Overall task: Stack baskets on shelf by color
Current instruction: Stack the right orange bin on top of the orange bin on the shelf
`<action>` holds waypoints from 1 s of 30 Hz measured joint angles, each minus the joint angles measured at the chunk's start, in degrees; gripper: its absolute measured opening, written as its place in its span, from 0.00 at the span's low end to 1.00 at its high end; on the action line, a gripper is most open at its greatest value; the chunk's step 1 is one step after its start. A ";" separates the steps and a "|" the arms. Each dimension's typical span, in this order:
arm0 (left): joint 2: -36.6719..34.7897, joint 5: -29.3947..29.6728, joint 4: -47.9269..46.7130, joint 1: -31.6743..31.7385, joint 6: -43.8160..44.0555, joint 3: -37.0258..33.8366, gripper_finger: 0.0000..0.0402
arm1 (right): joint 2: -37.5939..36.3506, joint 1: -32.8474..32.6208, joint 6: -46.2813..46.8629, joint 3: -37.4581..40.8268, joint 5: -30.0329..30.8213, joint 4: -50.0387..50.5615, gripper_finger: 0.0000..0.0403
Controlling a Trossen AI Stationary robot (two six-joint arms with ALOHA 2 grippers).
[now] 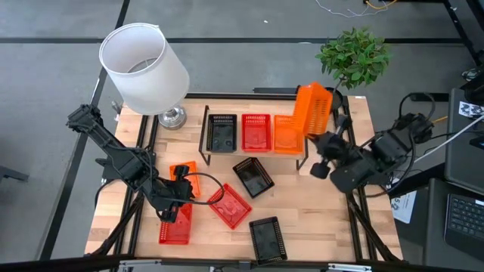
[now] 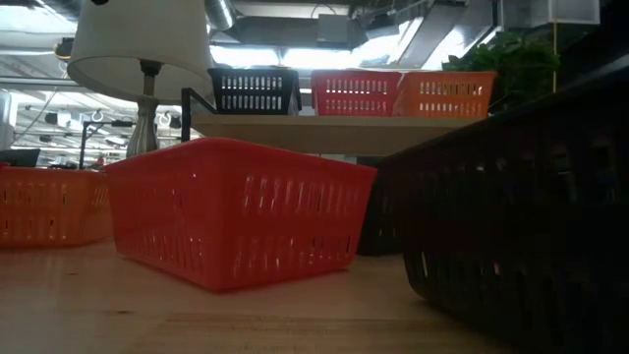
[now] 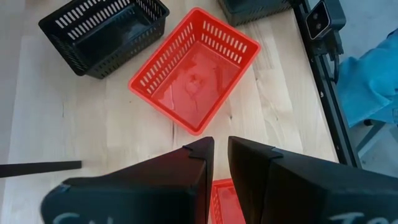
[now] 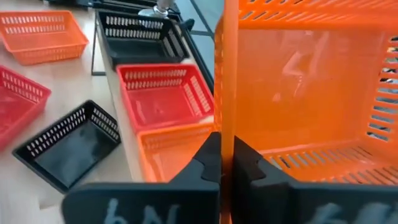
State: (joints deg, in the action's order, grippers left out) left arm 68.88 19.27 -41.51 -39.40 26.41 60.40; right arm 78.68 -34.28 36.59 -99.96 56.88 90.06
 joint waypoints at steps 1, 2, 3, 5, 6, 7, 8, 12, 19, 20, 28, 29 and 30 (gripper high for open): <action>0.00 0.00 0.03 0.00 0.00 0.00 0.10 | -1.53 0.00 0.58 1.57 -0.04 0.02 0.00; 0.00 0.00 -0.01 0.00 0.00 0.00 0.10 | -2.92 -0.02 0.63 2.86 -0.02 0.07 0.00; 0.00 0.00 0.01 0.00 0.00 0.00 0.10 | -4.11 -0.01 0.60 3.96 0.02 0.06 0.00; 0.00 0.00 0.01 0.00 0.00 0.00 0.10 | -5.68 0.02 0.61 5.43 0.02 0.09 0.00; 0.00 0.00 0.01 0.00 0.00 0.00 0.10 | -6.11 0.12 0.54 5.84 -0.01 -0.14 0.00; 0.00 0.00 -0.01 0.00 0.00 0.00 0.10 | -6.29 0.41 0.23 5.94 -0.12 -0.50 0.00; 0.00 0.01 0.01 0.00 0.00 0.00 0.10 | -6.37 0.77 -1.09 5.94 -0.73 -1.13 0.00; 0.00 0.83 0.01 0.00 0.00 0.00 0.10 | -6.13 3.33 -10.39 5.94 -6.77 -5.92 0.00; 0.00 1.53 0.02 0.00 0.00 0.00 0.10 | -5.21 10.40 -20.75 5.94 -18.70 -10.03 0.00; 0.00 1.53 0.01 0.00 0.00 0.00 0.10 | -5.07 10.82 -20.86 5.94 -19.44 -10.05 0.00; 0.00 1.53 0.01 0.00 0.00 0.00 0.10 | -2.13 11.81 -24.46 5.94 -23.04 -12.20 0.00; 0.00 1.54 0.04 0.00 -0.01 0.00 0.10 | -1.58 12.15 -24.70 5.94 -24.06 -12.25 0.00; 0.00 1.53 0.03 0.00 0.00 0.00 0.10 | -0.96 12.65 -24.41 5.94 -25.55 -12.16 0.00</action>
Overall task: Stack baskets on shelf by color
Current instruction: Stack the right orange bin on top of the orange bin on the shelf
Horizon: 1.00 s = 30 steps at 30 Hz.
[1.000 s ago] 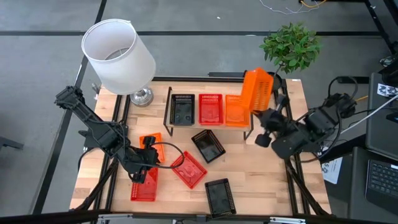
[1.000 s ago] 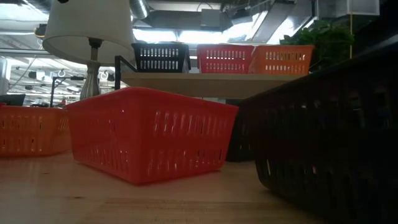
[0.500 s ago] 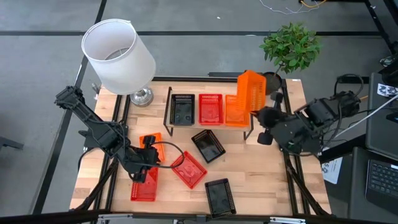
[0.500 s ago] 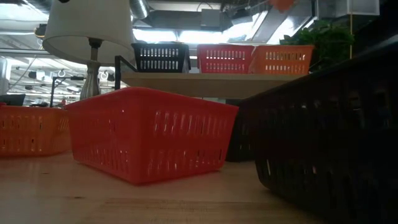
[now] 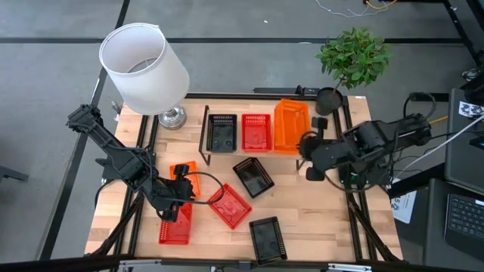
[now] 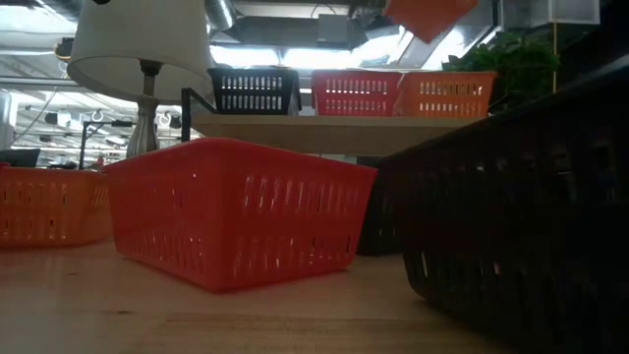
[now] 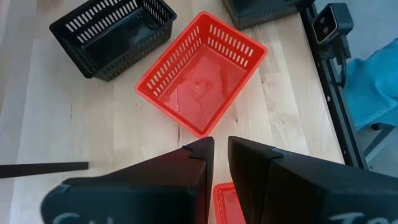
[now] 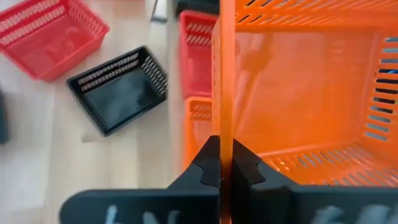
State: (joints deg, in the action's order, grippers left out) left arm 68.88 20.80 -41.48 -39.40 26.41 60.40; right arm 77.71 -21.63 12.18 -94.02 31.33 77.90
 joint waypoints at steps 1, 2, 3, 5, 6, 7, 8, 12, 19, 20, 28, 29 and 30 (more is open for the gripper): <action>0.00 0.00 -0.01 0.00 0.00 0.00 0.10 | 0.76 0.67 1.41 -0.01 -1.11 -0.01 0.00; 0.00 0.00 0.01 0.00 0.00 0.00 0.10 | 1.61 1.19 3.28 -0.02 -1.49 0.11 0.00; 0.00 0.00 0.01 0.00 0.00 0.00 0.10 | 2.56 1.53 4.49 -0.02 -1.44 0.46 0.00; 0.00 0.00 0.00 0.00 0.00 0.00 0.10 | 4.09 2.12 4.66 0.00 -1.45 1.88 0.00; 0.00 0.00 0.01 0.00 -0.01 0.00 0.10 | 4.70 2.53 4.25 0.00 -1.67 2.28 0.00; 0.00 0.00 0.01 0.00 0.00 0.00 0.10 | 5.26 3.07 4.09 -0.01 -2.44 2.45 0.00; 0.00 0.00 0.01 0.00 0.00 0.00 0.10 | 5.92 3.66 4.07 -0.02 -3.85 2.77 0.00; 0.00 0.00 0.01 0.00 0.00 0.00 0.10 | 8.06 5.77 5.66 -0.02 -5.57 5.33 0.00; 0.00 0.01 0.01 0.00 -0.01 0.00 0.10 | 10.55 8.35 6.80 -0.04 -10.54 7.47 0.00; 0.00 0.02 0.00 0.00 -0.02 0.00 0.10 | 10.83 8.37 6.53 -0.04 -10.42 7.54 0.00; 0.00 0.13 0.01 0.00 -0.02 0.00 0.10 | 11.54 8.40 5.67 -0.04 -11.54 7.75 0.00; 0.00 0.13 -0.01 0.00 -0.02 0.00 0.10 | 11.54 8.40 5.73 -0.04 -11.54 7.75 0.00; 0.00 0.13 0.00 0.00 -0.02 0.00 0.10 | 11.54 8.40 5.88 -0.04 -11.52 7.77 0.01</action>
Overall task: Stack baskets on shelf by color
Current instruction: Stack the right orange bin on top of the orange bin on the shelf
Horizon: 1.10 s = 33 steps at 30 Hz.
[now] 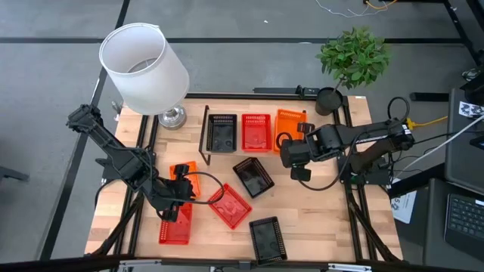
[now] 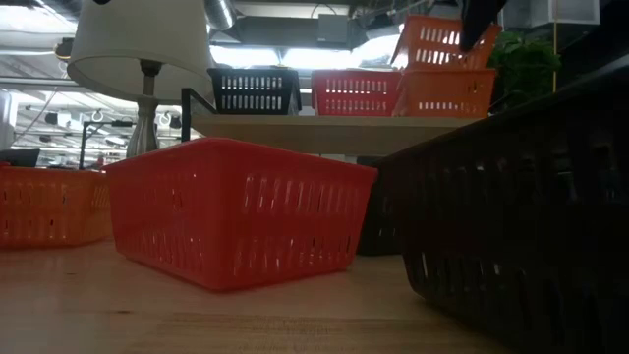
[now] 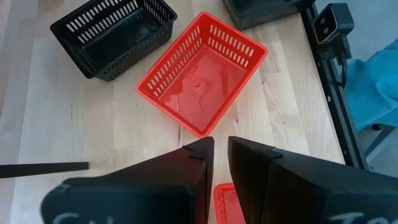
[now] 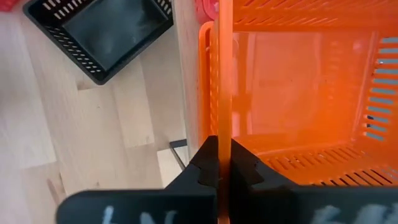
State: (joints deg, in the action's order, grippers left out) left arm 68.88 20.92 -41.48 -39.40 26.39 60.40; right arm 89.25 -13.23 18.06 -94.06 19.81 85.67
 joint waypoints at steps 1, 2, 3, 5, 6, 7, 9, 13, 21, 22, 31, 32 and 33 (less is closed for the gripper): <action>0.00 0.01 0.01 0.00 0.02 0.00 0.10 | 0.00 0.00 0.41 0.00 0.00 0.02 0.01; 0.00 0.01 -0.01 0.00 0.01 0.00 0.10 | 0.00 0.00 0.98 0.00 0.03 0.14 0.02; 0.00 0.01 -0.02 0.00 0.00 0.00 0.10 | 0.00 0.09 1.22 0.00 0.22 0.32 0.03; 0.00 0.03 0.01 0.00 0.02 0.00 0.10 | 0.00 0.24 1.35 0.00 0.45 0.84 0.04; 0.00 0.03 0.01 0.00 0.02 0.00 0.10 | 0.00 0.36 1.38 0.00 0.47 1.13 0.04; 0.00 0.03 0.01 0.00 0.02 0.00 0.10 | 0.00 0.50 1.39 0.00 0.51 1.31 0.04; 0.00 0.04 0.01 0.00 0.02 0.00 0.10 | 0.00 0.98 1.40 0.00 0.33 1.44 0.04; 0.00 0.05 0.01 0.00 0.02 0.00 0.10 | 0.00 2.07 1.24 0.00 0.02 1.46 0.04; 0.00 0.05 0.01 0.00 0.02 0.00 0.10 | 0.00 2.64 -0.33 0.00 -0.19 1.47 0.04; 0.00 0.05 0.01 0.00 0.04 0.00 0.10 | 0.00 2.64 -0.25 0.00 -0.26 1.50 0.04; 0.00 0.05 0.01 0.00 0.13 0.00 0.10 | 0.00 3.80 1.18 0.00 -0.02 1.88 0.21; 0.00 0.05 0.01 0.00 0.13 0.00 0.10 | 0.00 3.92 1.21 0.00 0.02 1.86 0.24; 0.00 0.05 0.01 0.00 0.17 0.00 0.10 | 0.00 3.93 1.21 0.00 0.02 1.84 0.26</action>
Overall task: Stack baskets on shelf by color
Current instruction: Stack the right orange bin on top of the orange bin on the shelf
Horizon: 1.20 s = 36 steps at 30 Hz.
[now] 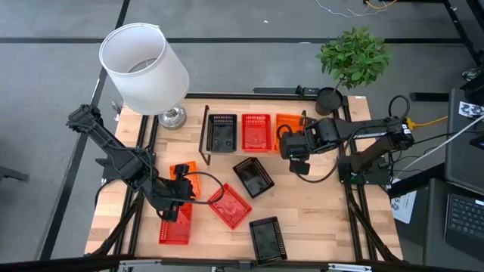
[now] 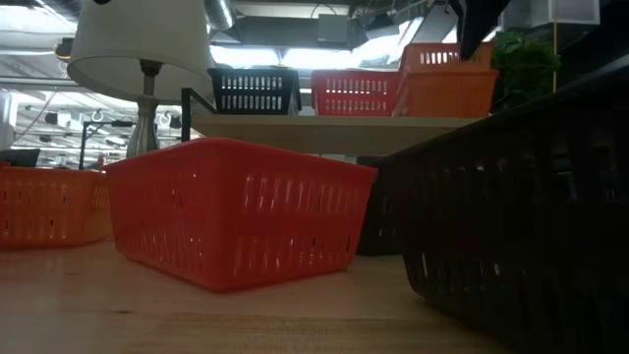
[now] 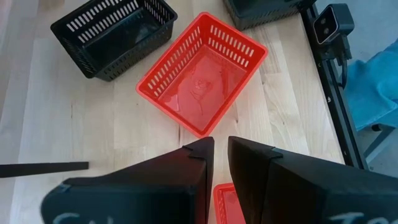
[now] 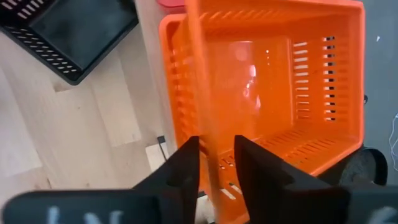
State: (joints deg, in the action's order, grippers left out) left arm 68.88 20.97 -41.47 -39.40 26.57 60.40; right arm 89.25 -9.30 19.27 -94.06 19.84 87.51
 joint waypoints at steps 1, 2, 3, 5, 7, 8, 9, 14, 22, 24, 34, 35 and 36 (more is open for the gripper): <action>0.00 0.00 0.00 0.00 0.05 0.00 0.10 | 0.00 0.00 -0.01 0.00 0.01 -0.02 0.28; 0.00 0.00 0.02 0.00 0.06 0.00 0.10 | 0.00 0.00 -0.11 0.00 0.00 -0.07 0.29; 0.00 0.00 0.01 0.01 0.07 0.00 0.10 | 0.00 0.00 -0.27 -0.03 -0.07 -0.07 0.30; 0.00 -0.01 0.02 0.01 0.06 0.00 0.10 | 0.00 -0.02 -0.24 -1.02 -0.76 0.63 0.31; 0.00 0.00 0.02 0.00 0.07 0.00 0.10 | -0.11 -0.02 -0.24 -2.52 -2.67 0.87 0.32; 0.00 -0.02 0.02 0.00 0.05 0.00 0.10 | -0.11 -0.02 -0.24 -3.50 -3.61 1.08 0.32; 0.00 0.00 0.00 0.02 0.06 0.00 0.10 | -0.07 -0.02 -0.20 -4.63 -4.58 1.36 0.32; 0.00 0.00 0.02 0.00 0.05 0.00 0.10 | -0.11 -0.50 3.14 -10.01 -9.36 1.91 0.32; 0.00 -0.01 0.01 0.01 0.05 0.00 0.10 | -0.09 -3.26 7.19 -10.31 -5.43 2.63 0.32; 0.00 -0.01 0.02 0.00 0.05 0.00 0.10 | -0.07 -4.47 8.77 -9.98 -1.78 2.64 0.30; 0.00 0.00 0.02 0.01 0.13 0.00 0.10 | 0.46 -13.29 12.26 -9.97 20.95 2.48 0.22; 0.00 0.00 0.02 0.01 0.14 0.00 0.10 | 0.83 -13.55 13.22 -9.70 21.01 2.40 0.21; 0.00 -0.02 0.00 0.00 0.16 0.00 0.10 | 1.37 -13.62 13.88 -9.28 21.15 2.43 0.20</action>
State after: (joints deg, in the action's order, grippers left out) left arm 68.88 20.95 -41.47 -39.40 26.72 60.40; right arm 90.62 -22.92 33.15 -103.34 40.98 89.94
